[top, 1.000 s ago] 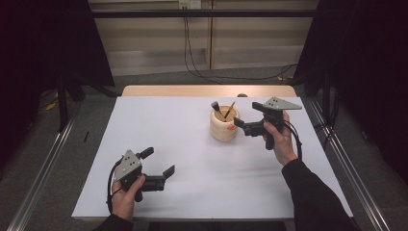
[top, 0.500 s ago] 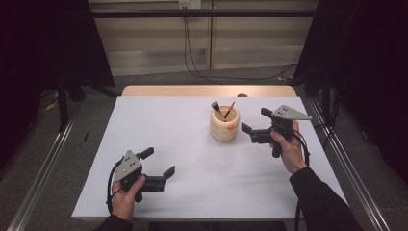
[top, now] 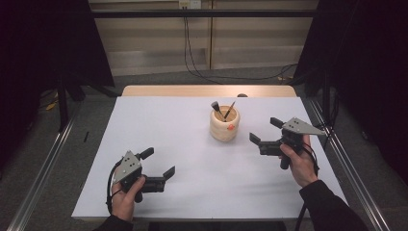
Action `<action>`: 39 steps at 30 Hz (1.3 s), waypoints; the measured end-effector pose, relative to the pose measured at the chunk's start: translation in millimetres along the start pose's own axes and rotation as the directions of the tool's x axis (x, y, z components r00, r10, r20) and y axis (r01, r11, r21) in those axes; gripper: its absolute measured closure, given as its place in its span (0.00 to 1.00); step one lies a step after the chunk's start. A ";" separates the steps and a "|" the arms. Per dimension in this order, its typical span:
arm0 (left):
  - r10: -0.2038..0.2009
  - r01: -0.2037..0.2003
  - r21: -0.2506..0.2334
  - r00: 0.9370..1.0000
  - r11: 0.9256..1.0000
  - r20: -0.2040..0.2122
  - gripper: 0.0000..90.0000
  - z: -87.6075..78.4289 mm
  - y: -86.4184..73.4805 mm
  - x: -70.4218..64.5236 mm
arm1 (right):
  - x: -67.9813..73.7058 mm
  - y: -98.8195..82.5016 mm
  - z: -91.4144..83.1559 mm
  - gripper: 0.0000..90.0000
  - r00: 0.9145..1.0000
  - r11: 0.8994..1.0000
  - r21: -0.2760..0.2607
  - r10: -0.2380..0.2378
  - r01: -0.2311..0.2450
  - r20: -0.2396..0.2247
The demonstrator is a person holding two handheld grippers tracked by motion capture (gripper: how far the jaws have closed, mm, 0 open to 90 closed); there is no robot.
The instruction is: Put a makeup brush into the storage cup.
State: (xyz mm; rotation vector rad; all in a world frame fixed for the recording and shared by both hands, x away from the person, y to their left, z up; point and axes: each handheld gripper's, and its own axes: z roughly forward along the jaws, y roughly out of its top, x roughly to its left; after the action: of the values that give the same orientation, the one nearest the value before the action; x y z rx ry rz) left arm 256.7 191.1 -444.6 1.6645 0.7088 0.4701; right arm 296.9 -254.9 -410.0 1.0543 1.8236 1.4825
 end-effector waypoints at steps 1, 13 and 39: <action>0.002 -0.002 0.001 1.000 1.000 -0.001 0.02 0.0 -0.1 0.1 | -0.4 -1.6 -3.6 0.00 1.000 1.000 0.002 0.001 -0.001 0.002; 0.011 -0.011 -0.004 1.000 1.000 0.008 0.02 -1.6 0.7 0.4 | 4.9 -15.9 -29.1 0.02 0.999 1.000 -0.005 0.026 -0.026 0.021; -0.004 0.004 -0.012 0.999 1.000 -0.031 0.02 -11.8 0.2 0.5 | -1.4 -58.7 -95.6 0.01 0.987 0.996 0.028 0.081 -0.086 0.139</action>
State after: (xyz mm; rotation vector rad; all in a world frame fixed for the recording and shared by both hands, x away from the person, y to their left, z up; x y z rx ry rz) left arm 249.5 200.0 -442.0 1.6472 0.7310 0.4978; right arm 206.6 -311.6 -444.7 1.2324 1.7326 1.3937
